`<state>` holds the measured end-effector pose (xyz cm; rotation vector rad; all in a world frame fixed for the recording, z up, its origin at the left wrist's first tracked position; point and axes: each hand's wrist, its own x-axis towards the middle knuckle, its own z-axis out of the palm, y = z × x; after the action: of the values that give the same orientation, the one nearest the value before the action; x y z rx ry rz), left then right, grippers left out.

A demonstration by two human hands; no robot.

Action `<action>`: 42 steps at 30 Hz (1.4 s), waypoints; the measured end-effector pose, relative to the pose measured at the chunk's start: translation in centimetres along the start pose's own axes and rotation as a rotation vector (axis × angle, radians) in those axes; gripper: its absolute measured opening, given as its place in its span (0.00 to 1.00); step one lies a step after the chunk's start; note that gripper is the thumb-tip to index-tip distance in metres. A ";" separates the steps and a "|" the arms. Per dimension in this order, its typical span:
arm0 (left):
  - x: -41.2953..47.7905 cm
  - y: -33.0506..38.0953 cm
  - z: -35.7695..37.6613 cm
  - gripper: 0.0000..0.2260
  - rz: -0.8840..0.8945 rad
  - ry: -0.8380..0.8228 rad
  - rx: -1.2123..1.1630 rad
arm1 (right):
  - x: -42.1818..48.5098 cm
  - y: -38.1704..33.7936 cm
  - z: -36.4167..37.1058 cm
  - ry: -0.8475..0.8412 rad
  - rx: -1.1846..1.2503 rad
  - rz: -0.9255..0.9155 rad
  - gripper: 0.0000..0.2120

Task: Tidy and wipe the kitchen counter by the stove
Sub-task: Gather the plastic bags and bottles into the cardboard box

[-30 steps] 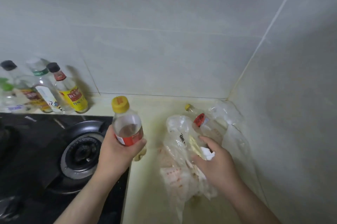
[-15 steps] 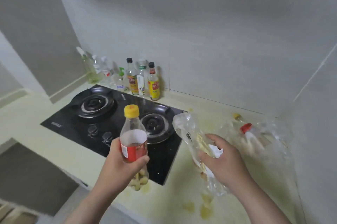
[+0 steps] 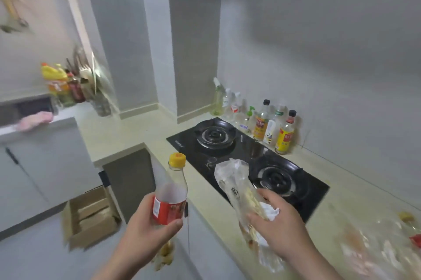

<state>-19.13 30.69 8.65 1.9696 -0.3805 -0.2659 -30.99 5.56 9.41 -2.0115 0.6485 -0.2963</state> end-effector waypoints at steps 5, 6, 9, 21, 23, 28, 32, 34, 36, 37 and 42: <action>-1.5 -5.0 -9.2 0.25 -0.064 0.164 -0.061 | 1.0 -5.3 9.2 -0.155 -0.063 -0.069 0.21; -1.9 -6.2 -11.2 0.26 -0.092 0.193 -0.066 | 1.1 -6.4 11.3 -0.178 -0.068 -0.081 0.21; -3.1 -10.6 -17.3 0.32 -0.191 0.283 -0.082 | 1.2 -9.6 17.5 -0.259 -0.098 -0.114 0.21; -4.3 -21.9 -34.6 0.20 -0.332 0.509 -0.079 | 2.3 -19.0 38.7 -0.479 -0.160 -0.187 0.19; -4.1 -23.1 -36.5 0.19 -0.349 0.557 -0.091 | 2.9 -20.1 41.1 -0.516 -0.173 -0.190 0.19; -1.6 -25.9 -39.6 0.23 -0.361 0.643 -0.108 | 6.0 -21.8 47.0 -0.608 -0.195 -0.183 0.16; 2.7 -27.3 -41.4 0.21 -0.381 0.673 -0.098 | 9.8 -22.8 52.4 -0.647 -0.180 -0.172 0.18; 5.7 -28.6 -42.6 0.21 -0.398 0.665 -0.090 | 12.5 -23.2 55.3 -0.665 -0.180 -0.162 0.18; 9.3 -30.1 -43.9 0.18 -0.425 0.649 -0.086 | 15.7 -23.6 58.3 -0.683 -0.168 -0.155 0.19; 11.3 -31.0 -44.6 0.17 -0.447 0.644 -0.084 | 17.5 -23.8 59.9 -0.691 -0.163 -0.152 0.18; 21.4 -36.6 -47.4 0.24 -0.590 0.624 -0.113 | 26.7 -24.1 68.7 -0.711 -0.183 -0.075 0.20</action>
<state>22.70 76.48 -5.43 1.8971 0.6116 -0.0284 30.31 50.46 -5.96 -2.1250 0.1504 0.4416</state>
